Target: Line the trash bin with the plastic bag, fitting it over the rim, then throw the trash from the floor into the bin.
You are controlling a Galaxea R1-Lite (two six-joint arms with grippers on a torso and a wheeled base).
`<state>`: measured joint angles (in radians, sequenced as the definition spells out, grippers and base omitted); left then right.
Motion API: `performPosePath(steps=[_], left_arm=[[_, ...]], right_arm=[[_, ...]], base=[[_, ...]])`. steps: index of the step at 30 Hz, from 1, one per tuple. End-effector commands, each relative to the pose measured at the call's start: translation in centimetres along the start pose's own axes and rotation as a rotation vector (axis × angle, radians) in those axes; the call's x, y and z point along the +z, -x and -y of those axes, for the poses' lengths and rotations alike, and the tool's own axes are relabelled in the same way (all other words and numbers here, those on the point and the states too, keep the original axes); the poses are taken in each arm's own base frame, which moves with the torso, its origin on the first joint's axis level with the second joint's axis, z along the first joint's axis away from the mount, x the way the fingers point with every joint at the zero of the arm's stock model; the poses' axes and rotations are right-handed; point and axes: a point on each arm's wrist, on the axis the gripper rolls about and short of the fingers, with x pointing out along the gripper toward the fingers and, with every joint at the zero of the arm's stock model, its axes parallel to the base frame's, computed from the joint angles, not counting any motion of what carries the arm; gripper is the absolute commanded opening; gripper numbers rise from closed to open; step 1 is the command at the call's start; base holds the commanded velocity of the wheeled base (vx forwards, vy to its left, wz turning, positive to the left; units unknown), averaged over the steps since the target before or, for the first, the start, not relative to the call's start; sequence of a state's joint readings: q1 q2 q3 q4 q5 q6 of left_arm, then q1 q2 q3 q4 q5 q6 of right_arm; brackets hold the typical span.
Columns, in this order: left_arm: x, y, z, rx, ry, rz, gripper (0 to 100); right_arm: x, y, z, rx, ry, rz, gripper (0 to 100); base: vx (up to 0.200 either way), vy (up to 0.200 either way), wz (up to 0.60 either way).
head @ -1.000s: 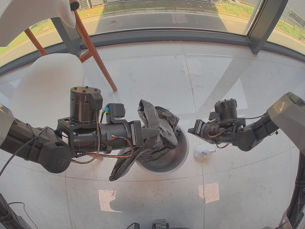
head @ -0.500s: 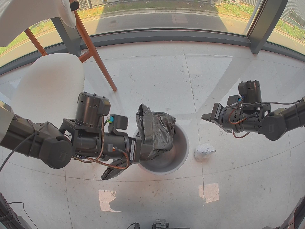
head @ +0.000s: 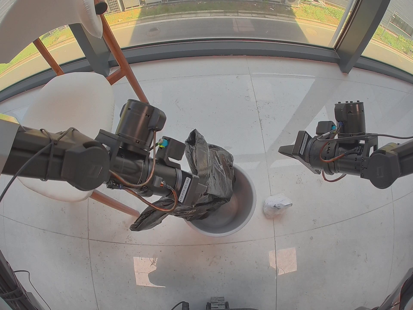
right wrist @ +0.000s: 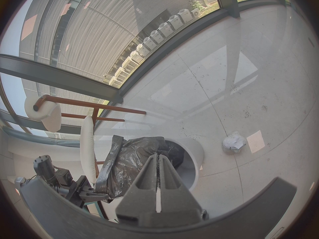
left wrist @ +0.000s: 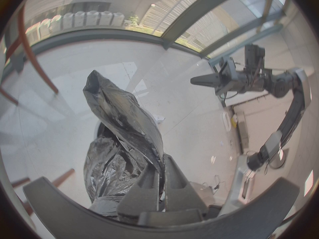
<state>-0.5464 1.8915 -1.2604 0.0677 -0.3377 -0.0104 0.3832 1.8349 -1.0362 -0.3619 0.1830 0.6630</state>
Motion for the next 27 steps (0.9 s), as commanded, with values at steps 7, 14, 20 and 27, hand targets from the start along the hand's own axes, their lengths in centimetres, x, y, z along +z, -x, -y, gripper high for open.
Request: performPosePath(steps=[7, 14, 20, 27], left_arm=[[-1.1, -1.0, -0.6, 0.044, -0.387, -0.199, 0], [-1.5, -1.1, -0.8, 0.021, -0.572, -0.225, 0], [-2.2, -1.4, -0.7, 0.002, -0.646, -0.248, 0], [-3.2, -1.6, -0.9, 0.048, -0.73, -0.312, 0]], right_arm=[[-0.1, 1.4, -1.6, 0.045, 0.028, 0.01, 0], [-1.0, 1.0, -2.0, 0.054, 0.047, -0.017, 0], [-2.0, 1.0, -1.7, 0.044, 0.062, -0.048, 0], [-2.9, 0.4, -2.6, 0.074, 0.111, -0.082, 100]], base=[[0.0, 0.0, 0.0], [0.0, 0.0, 0.0], [0.0, 0.0, 0.0], [0.0, 0.0, 0.0]])
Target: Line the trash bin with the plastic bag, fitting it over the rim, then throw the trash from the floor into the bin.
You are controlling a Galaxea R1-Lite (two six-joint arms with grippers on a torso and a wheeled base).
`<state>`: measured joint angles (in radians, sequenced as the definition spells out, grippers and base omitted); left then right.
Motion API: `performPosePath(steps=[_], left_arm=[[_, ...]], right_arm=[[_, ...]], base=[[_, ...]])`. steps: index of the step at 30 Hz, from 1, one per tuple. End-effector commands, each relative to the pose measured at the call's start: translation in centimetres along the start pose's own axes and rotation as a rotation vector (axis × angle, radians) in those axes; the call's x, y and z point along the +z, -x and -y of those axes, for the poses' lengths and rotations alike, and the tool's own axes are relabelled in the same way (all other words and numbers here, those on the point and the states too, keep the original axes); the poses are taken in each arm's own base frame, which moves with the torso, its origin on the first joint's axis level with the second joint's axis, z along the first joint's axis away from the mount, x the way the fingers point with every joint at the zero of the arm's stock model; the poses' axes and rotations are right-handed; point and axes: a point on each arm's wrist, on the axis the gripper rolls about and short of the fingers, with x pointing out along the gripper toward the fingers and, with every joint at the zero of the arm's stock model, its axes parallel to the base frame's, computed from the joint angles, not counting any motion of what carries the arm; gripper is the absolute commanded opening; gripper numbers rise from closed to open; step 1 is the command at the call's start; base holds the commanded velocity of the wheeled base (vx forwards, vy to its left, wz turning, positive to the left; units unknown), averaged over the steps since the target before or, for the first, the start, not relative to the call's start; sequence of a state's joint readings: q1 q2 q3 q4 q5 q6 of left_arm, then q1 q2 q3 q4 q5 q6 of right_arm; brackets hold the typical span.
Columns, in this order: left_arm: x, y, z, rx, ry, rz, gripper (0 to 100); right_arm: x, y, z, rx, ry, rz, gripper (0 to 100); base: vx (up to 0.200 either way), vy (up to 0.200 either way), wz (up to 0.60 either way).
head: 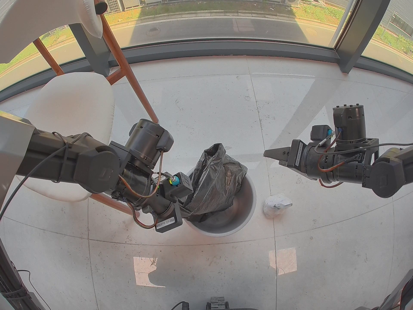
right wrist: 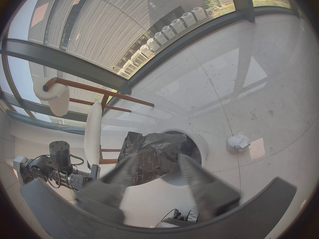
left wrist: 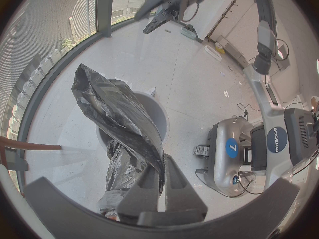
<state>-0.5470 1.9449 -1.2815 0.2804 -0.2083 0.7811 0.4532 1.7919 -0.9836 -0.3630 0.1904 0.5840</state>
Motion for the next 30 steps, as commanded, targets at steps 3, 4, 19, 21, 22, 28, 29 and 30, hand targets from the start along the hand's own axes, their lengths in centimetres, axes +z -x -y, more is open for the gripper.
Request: performPosePath(steps=[3, 4, 19, 21, 22, 28, 29, 30], left_arm=[[-0.8, -0.5, 0.6, 0.013, -0.027, -0.065, 0], [-0.8, -0.6, 0.6, 0.024, -0.049, -0.078, 0], [0.4, -0.5, 0.3, 0.105, -0.1, -0.044, 0], [0.6, -0.5, 0.2, 0.117, -0.102, -0.035, 0], [0.7, -0.5, 0.2, 0.121, -0.102, -0.036, 0], [1.3, -0.7, 0.8, 0.11, -0.117, -0.027, 0], [1.3, -0.7, 0.8, 0.109, -0.118, -0.027, 0], [1.3, -0.7, 0.9, 0.109, -0.119, -0.026, 0]], right_arm=[[-1.5, -1.1, -1.6, 0.033, 0.021, -0.046, 100], [-2.2, -1.9, -1.9, 0.033, 0.031, -0.07, 100], [-2.2, -6.6, -5.0, -0.02, 0.085, -0.07, 100], [-2.2, -6.5, -5.2, -0.039, 0.086, -0.101, 100], [-2.1, -6.4, -5.3, -0.046, 0.086, -0.114, 100], [-2.2, -7.3, -5.8, -0.069, 0.093, -0.138, 100], [-2.1, -7.6, -6.0, -0.069, 0.095, -0.132, 100], [-2.2, -7.8, -6.2, -0.064, 0.098, -0.132, 100]], base=[[0.0, 0.0, 0.0], [0.0, 0.0, 0.0], [0.0, 0.0, 0.0], [0.0, 0.0, 0.0], [0.0, 0.0, 0.0], [0.0, 0.0, 0.0], [0.0, 0.0, 0.0], [0.0, 0.0, 0.0]])
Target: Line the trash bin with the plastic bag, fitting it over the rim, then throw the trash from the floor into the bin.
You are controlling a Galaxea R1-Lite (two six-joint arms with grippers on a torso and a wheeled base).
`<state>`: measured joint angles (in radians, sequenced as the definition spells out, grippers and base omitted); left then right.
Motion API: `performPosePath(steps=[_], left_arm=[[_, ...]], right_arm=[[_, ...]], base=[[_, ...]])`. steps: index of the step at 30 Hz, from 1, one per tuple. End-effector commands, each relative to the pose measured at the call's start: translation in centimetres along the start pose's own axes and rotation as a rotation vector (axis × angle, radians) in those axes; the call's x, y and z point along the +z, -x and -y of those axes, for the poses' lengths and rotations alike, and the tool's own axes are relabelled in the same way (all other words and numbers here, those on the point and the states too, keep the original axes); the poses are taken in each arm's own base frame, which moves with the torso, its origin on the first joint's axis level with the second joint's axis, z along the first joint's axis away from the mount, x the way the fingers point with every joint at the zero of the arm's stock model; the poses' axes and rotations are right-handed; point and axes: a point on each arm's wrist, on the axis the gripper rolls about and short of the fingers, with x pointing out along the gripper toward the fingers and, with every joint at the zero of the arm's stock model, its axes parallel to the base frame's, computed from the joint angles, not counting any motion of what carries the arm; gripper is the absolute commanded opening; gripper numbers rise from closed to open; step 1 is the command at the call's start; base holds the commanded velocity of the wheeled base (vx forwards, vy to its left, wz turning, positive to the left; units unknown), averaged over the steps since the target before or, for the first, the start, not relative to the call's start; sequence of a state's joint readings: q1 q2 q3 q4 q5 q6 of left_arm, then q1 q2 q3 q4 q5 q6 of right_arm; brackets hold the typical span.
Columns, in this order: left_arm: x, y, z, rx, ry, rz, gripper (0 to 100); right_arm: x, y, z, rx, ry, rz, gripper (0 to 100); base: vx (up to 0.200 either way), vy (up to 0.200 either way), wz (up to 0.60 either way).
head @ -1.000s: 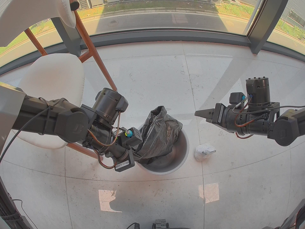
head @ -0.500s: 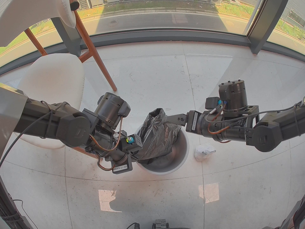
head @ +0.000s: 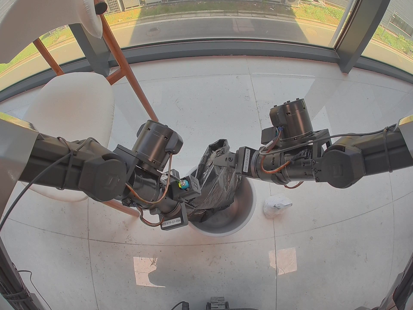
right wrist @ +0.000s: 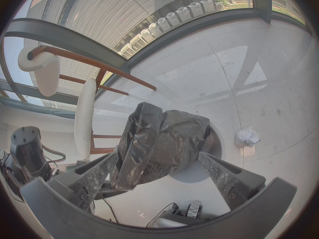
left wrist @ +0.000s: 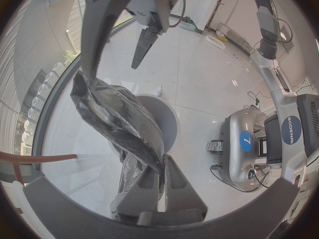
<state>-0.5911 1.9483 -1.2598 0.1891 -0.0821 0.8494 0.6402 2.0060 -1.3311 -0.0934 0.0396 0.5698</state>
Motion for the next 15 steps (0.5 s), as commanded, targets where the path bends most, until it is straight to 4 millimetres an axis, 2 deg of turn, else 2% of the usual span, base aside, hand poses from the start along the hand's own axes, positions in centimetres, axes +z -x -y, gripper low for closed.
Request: performPosePath(steps=[1, 9, 15], left_arm=[[0.3, 0.0, 0.2, -0.003, -0.007, 0.005, 0], [0.6, 0.0, 0.5, -0.008, -0.016, 0.011, 0], [0.5, 0.0, 0.5, -0.006, 0.002, 0.007, 0]], right_arm=[[-0.1, -1.4, -0.7, 0.005, 0.011, -0.001, 100], [-1.0, -3.3, -0.1, -0.055, 0.079, -0.015, 100], [-1.5, -3.6, 0.6, -0.079, 0.078, -0.035, 100]], base=[[0.0, 0.0, 0.0], [0.0, 0.0, 0.0], [0.0, 0.0, 0.0]])
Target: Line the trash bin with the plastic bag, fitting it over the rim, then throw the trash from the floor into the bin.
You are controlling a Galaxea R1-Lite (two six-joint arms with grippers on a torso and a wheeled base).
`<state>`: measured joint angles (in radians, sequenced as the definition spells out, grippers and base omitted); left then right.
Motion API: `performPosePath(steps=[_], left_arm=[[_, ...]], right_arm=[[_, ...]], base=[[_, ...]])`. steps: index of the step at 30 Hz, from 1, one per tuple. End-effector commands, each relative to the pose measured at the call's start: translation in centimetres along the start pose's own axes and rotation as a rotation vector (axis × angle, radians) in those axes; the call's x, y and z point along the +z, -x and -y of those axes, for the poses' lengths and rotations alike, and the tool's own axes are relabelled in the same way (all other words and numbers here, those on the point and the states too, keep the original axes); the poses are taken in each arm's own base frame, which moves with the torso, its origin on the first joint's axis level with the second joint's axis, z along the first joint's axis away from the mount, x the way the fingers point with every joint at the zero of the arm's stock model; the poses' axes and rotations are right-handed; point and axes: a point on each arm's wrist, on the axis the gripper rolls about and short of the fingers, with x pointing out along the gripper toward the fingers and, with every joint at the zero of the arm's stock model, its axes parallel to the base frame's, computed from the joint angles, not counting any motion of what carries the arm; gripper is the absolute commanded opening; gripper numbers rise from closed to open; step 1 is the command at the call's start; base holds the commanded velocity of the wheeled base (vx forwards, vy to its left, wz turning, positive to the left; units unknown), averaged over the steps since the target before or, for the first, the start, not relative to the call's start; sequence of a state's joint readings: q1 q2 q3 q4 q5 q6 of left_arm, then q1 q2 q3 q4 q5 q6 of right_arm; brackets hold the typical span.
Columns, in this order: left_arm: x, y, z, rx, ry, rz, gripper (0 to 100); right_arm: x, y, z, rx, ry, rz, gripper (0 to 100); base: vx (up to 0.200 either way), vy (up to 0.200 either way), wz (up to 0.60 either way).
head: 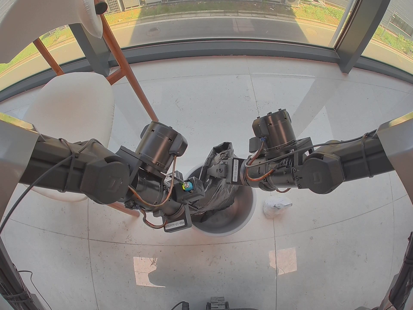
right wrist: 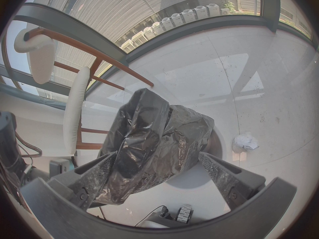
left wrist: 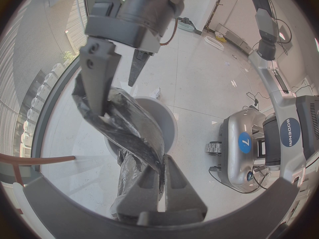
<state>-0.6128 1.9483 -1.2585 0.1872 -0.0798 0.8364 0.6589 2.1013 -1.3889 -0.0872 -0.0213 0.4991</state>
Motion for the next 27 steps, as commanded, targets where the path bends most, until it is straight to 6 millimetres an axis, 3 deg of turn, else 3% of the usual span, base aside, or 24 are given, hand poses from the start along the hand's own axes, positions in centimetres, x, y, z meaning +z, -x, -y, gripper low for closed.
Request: performPosePath(steps=[1, 6, 14, 21, 27], left_arm=[[0.0, 0.1, -0.1, 0.005, 0.011, -0.002, 0], [0.0, 0.1, -0.1, 0.008, 0.036, -0.002, 0], [0.3, 0.1, -0.6, 0.062, 0.046, 0.015, 0], [0.3, -0.5, -0.6, 0.061, 0.061, 0.009, 0], [0.3, -0.5, -0.6, 0.061, 0.062, 0.009, 0]], right_arm=[[-0.6, -0.6, 0.8, -0.024, -0.006, -0.025, 100], [-0.5, -0.8, 2.2, -0.054, -0.021, -0.031, 100], [0.3, 1.5, 3.7, -0.131, -0.04, -0.075, 100], [0.3, 2.2, 3.6, -0.146, -0.037, -0.103, 100], [1.9, 2.5, 3.6, -0.167, -0.03, -0.094, 100]], base=[[0.0, 0.0, 0.0], [0.0, 0.0, 0.0], [0.0, 0.0, 0.0], [0.0, 0.0, 0.0], [0.0, 0.0, 0.0]])
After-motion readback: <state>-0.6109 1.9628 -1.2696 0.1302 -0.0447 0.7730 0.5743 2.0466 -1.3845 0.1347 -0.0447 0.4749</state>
